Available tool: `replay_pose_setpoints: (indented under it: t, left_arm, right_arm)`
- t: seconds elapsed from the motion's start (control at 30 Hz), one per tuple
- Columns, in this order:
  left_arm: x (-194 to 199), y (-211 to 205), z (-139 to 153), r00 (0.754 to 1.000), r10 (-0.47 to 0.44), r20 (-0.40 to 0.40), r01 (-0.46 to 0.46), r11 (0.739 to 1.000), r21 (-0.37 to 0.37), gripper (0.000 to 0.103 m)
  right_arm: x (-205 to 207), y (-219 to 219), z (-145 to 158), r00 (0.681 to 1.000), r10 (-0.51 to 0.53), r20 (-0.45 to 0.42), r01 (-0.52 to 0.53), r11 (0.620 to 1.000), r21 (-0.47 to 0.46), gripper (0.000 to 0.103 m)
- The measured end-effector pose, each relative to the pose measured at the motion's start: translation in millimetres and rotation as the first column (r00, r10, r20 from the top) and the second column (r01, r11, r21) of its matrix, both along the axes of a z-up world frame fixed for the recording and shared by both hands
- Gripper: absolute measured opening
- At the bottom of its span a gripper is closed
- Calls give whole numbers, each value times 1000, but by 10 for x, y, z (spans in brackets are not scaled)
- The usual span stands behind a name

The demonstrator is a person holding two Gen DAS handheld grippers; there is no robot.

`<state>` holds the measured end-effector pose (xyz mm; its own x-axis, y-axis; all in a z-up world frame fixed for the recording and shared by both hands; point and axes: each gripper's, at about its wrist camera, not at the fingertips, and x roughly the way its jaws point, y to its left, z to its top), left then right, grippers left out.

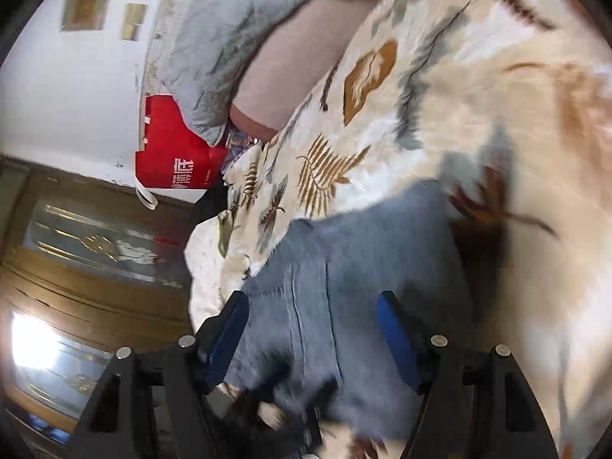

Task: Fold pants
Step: 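Lift the grey jeans leg with the right gripper and fold it over the other leg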

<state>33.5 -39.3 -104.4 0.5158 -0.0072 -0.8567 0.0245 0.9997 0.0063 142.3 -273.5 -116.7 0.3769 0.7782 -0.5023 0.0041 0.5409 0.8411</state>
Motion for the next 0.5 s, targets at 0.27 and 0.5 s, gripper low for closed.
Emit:
replay_pose_setpoints:
  t: [0.27, 0.5]
  left_arm:
    - [0, 16, -20, 1000, -14, 12, 14, 1000, -14, 93]
    - [10, 15, -26, 1000, -8, 4, 8, 1000, -16, 94]
  right_arm:
    - [207, -67, -93, 999, 6, -37, -6, 1000, -21, 72]
    - [-626, -208, -197, 998, 13, -56, -16, 998, -63, 77]
